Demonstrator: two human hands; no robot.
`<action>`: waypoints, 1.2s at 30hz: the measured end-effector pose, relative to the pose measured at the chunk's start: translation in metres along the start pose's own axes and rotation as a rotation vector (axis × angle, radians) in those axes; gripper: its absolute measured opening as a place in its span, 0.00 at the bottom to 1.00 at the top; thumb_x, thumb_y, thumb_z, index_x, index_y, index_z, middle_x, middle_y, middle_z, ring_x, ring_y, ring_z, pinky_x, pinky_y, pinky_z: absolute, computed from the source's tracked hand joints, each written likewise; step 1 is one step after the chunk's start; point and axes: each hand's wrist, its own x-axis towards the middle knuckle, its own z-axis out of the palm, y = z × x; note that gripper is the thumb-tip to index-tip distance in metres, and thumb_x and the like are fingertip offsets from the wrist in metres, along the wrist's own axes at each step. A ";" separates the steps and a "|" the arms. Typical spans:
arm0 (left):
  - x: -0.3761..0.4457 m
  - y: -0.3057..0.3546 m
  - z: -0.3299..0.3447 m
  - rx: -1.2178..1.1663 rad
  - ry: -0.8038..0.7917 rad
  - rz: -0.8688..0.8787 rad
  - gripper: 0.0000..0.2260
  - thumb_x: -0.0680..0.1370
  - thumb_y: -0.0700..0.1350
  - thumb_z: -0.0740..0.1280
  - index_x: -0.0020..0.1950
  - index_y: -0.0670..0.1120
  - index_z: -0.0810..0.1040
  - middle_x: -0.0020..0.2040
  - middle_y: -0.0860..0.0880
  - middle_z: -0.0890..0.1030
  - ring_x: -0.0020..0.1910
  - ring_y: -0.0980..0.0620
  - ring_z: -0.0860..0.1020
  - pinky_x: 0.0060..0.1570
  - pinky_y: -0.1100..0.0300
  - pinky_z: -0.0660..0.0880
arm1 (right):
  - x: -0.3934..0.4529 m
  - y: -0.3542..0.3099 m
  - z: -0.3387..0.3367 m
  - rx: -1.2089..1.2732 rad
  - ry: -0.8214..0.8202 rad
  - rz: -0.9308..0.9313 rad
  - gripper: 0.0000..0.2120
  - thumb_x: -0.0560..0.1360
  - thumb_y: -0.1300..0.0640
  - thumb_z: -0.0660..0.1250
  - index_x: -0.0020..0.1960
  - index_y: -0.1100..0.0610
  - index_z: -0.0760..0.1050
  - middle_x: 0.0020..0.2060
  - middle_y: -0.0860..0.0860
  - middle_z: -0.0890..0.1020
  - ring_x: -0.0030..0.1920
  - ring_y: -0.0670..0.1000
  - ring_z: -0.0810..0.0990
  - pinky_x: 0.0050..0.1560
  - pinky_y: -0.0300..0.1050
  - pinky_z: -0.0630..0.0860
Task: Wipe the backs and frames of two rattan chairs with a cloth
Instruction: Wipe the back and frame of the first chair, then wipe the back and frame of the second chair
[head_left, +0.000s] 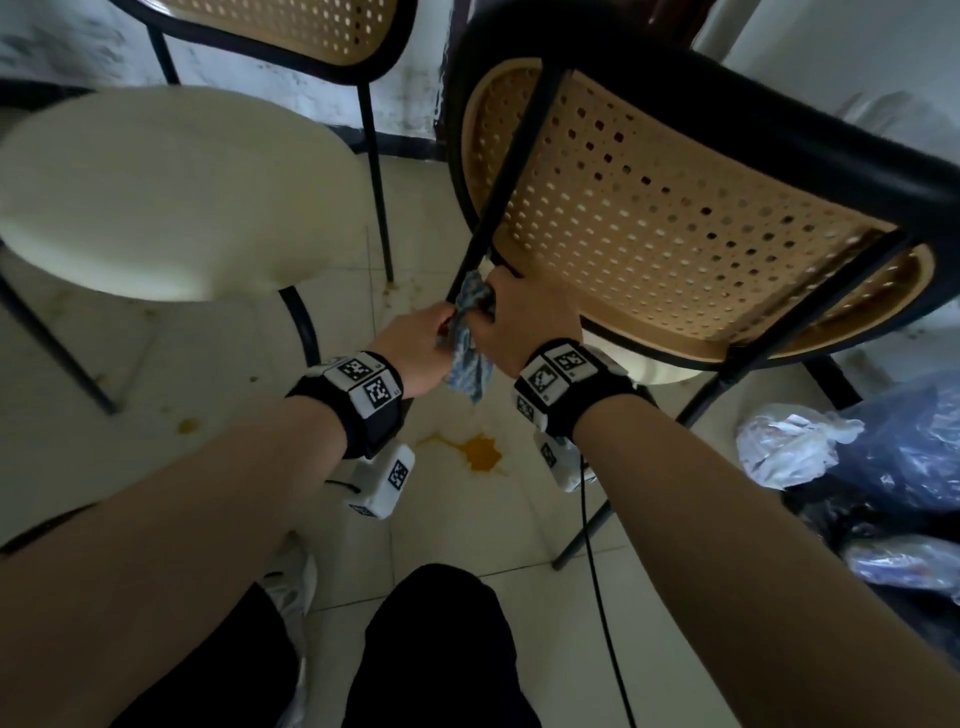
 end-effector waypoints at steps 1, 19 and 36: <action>0.004 -0.003 -0.004 -0.024 0.015 -0.050 0.09 0.81 0.44 0.60 0.61 0.49 0.74 0.54 0.43 0.82 0.49 0.42 0.82 0.51 0.43 0.80 | 0.010 -0.006 0.007 0.011 -0.056 -0.002 0.15 0.75 0.42 0.60 0.50 0.54 0.70 0.34 0.51 0.76 0.36 0.57 0.76 0.34 0.46 0.65; -0.106 0.145 -0.192 -0.033 -0.087 -0.353 0.11 0.80 0.48 0.64 0.61 0.49 0.79 0.56 0.44 0.83 0.54 0.43 0.81 0.45 0.60 0.69 | 0.029 -0.095 -0.231 0.202 -0.677 0.001 0.12 0.78 0.48 0.58 0.55 0.55 0.68 0.45 0.55 0.78 0.45 0.58 0.79 0.46 0.51 0.77; -0.250 0.369 -0.436 0.118 0.072 -0.183 0.15 0.75 0.57 0.72 0.52 0.47 0.83 0.50 0.47 0.83 0.49 0.46 0.80 0.47 0.56 0.73 | 0.041 -0.181 -0.590 0.097 -0.411 -0.247 0.13 0.82 0.55 0.56 0.60 0.59 0.73 0.55 0.58 0.79 0.53 0.59 0.78 0.45 0.45 0.70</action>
